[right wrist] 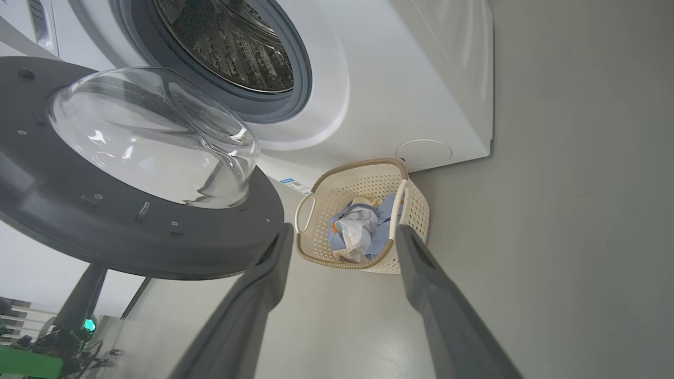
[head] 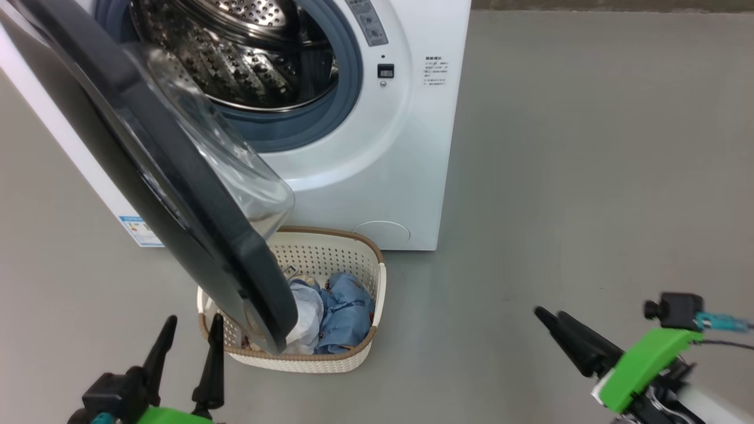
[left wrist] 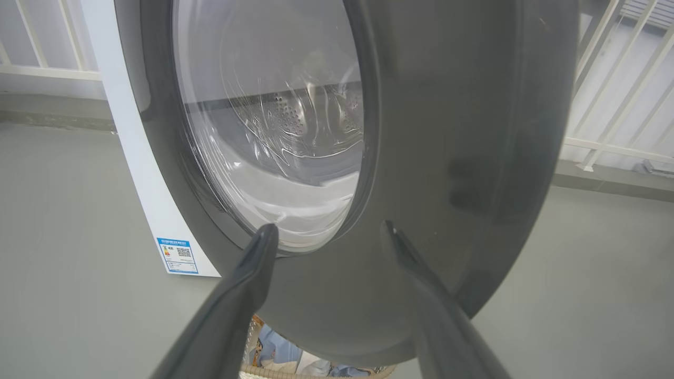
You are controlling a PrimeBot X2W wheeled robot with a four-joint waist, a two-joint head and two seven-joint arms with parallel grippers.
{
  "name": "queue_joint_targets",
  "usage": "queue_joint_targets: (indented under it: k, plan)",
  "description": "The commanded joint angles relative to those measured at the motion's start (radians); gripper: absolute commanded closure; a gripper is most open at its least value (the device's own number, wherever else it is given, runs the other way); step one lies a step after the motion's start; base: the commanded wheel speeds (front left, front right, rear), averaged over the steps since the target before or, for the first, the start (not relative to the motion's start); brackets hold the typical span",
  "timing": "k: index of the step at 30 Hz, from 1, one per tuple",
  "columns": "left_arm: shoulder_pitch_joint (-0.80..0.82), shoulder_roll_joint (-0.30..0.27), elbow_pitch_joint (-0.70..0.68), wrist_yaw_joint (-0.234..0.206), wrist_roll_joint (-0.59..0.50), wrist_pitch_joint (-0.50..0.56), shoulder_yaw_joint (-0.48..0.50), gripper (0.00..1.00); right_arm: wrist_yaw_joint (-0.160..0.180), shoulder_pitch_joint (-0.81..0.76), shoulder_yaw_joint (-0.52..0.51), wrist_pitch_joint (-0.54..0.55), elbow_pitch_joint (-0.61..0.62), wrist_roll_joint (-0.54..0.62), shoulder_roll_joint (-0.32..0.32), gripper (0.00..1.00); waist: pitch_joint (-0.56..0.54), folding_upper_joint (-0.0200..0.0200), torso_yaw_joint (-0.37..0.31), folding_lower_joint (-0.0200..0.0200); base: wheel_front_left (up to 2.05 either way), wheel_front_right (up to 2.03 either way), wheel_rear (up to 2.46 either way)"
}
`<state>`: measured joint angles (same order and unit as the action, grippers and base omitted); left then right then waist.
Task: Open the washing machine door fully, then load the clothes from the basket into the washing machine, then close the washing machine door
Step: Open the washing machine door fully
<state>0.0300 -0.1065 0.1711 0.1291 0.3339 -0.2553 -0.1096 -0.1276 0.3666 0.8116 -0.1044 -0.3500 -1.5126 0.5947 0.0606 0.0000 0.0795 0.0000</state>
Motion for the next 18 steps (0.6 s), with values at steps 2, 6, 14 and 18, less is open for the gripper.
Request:
queue_joint_targets:
  k: [2, 6, 14, 18]
  plan:
    - [0.003, -0.014, -0.028, 0.002, -0.011, -0.006, 0.039, 0.0, -0.003, -0.037, 0.01, -0.046, -0.005, 0.026, 0.042, 0.0, -0.006, 0.0, -0.007, 0.0, 0.0, 0.0, 0.0]
    - [-0.005, -0.012, -0.029, 0.002, -0.013, -0.006, 0.046, 0.0, -0.003, -0.067, 0.008, -0.117, -0.059, 0.063, 0.068, 0.0, -0.014, 0.0, -0.012, 0.0, 0.0, 0.0, 0.0]
    - [-0.018, -0.006, -0.031, 0.002, -0.014, -0.006, 0.064, 0.0, -0.003, -0.089, -0.134, -0.157, -0.124, 0.251, 0.062, 0.0, -0.018, 0.0, -0.019, 0.0, 0.0, 0.0, 0.0]
    - [-0.02, -0.001, -0.034, 0.002, -0.016, -0.006, 0.071, 0.0, -0.003, -0.161, -0.319, -0.157, -0.101, 0.493, 0.005, 0.0, -0.017, 0.0, -0.021, 0.0, 0.0, 0.0, 0.0]
